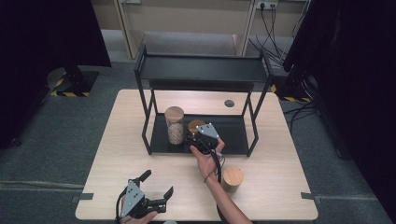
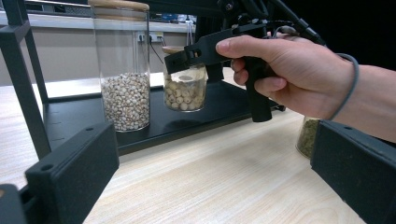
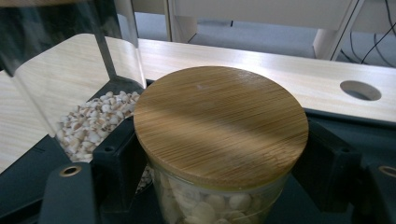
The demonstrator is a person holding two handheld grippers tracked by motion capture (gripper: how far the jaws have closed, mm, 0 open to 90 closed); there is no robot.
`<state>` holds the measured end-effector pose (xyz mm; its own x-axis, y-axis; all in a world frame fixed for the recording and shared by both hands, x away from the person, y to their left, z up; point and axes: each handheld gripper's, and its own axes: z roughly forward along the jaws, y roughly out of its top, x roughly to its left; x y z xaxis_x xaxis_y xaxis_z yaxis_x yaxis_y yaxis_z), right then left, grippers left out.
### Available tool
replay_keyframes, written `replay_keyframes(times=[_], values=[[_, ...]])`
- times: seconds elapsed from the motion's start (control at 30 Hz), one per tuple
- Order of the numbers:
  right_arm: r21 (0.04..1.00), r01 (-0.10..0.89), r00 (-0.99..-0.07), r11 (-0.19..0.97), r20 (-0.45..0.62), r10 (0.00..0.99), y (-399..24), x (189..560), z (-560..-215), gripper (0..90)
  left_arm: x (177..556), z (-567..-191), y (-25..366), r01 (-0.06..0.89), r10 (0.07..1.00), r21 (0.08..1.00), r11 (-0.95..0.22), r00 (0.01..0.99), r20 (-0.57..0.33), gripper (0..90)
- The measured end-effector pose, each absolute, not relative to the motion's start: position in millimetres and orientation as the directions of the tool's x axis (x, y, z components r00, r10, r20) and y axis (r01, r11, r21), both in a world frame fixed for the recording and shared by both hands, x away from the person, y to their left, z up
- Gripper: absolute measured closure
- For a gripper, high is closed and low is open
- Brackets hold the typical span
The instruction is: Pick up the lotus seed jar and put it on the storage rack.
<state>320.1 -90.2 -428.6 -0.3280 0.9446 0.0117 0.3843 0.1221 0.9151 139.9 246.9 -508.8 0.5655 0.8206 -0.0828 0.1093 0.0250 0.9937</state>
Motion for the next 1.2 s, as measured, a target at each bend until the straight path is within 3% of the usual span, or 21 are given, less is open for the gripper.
replay_keyframes(times=[0.57,0.7,0.87,1.2], values=[[0.912,0.388,-0.329,0.135,0.0,0.944,-88.0,325.0,-443.0,24.8,139.6,-508.9,247.1,0.107,0.821,0.994,0.026,0.565,-0.083,0.6],[0.903,0.414,-0.309,0.112,0.023,0.951,-88.1,324.2,-436.7,13.2,139.6,-508.8,247.0,0.107,0.822,0.994,0.025,0.564,-0.082,0.5],[0.9,0.425,-0.304,0.097,0.04,0.952,-89.1,318.4,-426.5,6.8,139.6,-508.8,246.7,0.108,0.821,0.994,0.023,0.565,-0.08,0.6],[0.905,0.416,-0.298,0.094,0.038,0.954,-90.9,304.4,-410.4,3.4,139.3,-508.9,246.6,0.107,0.822,0.994,0.025,0.563,-0.081,0.5]])
